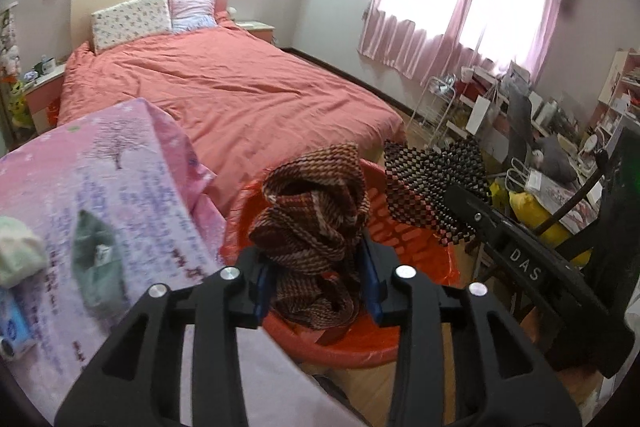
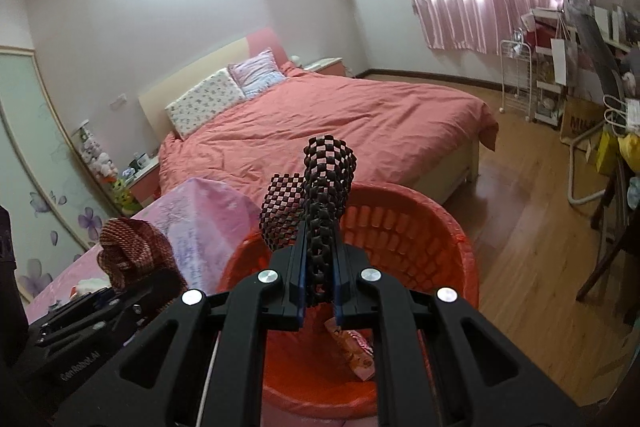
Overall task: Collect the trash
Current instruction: 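Carry the plaid cloth and beaded mat to the orange basket and release both, then grasp the green sock with the right tool while the left tool grasps the blue wrapper, then hold the green sock and blue wrapper lifted above the table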
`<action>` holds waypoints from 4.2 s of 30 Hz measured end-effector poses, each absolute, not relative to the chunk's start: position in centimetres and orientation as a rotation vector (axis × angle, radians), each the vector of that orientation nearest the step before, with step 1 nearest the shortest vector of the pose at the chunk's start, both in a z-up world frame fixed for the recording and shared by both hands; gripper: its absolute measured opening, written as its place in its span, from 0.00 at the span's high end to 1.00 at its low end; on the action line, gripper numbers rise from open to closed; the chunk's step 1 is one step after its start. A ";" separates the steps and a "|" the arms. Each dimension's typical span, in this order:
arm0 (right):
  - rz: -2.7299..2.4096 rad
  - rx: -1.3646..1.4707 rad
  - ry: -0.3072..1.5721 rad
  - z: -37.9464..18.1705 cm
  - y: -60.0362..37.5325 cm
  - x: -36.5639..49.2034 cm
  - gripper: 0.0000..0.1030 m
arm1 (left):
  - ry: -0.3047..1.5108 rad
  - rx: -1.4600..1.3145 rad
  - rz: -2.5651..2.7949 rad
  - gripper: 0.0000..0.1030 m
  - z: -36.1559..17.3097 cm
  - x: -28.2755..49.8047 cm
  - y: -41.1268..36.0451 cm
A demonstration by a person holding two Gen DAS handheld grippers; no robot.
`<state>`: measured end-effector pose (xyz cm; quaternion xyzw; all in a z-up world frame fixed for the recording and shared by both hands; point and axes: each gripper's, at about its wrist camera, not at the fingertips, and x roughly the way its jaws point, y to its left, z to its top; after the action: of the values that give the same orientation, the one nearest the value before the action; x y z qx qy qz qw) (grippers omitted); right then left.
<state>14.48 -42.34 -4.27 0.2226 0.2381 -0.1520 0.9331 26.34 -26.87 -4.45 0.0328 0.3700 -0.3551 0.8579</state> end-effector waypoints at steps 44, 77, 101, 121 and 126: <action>-0.065 0.259 0.721 -6.5 -27.2 18.3 0.54 | 0.750 0.012 0.030 0.31 -5.1 28.1 8.9; -0.048 0.200 0.843 -8.6 -19.5 26.2 0.87 | 0.787 -0.055 -0.068 0.90 -7.1 31.6 13.6; 0.007 0.172 0.856 -9.2 -17.7 24.7 0.88 | 0.894 -0.219 0.061 0.66 -9.9 30.1 21.8; -0.002 0.148 0.860 -9.5 -17.4 24.7 0.87 | 0.888 -0.093 0.141 0.78 -10.7 31.0 19.9; 0.004 0.161 0.859 -9.5 -17.4 24.6 0.86 | 0.892 -0.072 0.153 0.78 -10.6 31.1 19.4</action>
<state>24.65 -17.41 -9.48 0.0778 0.4161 0.0020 0.9060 31.15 19.37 -10.64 -0.0350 0.4310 0.0739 0.8986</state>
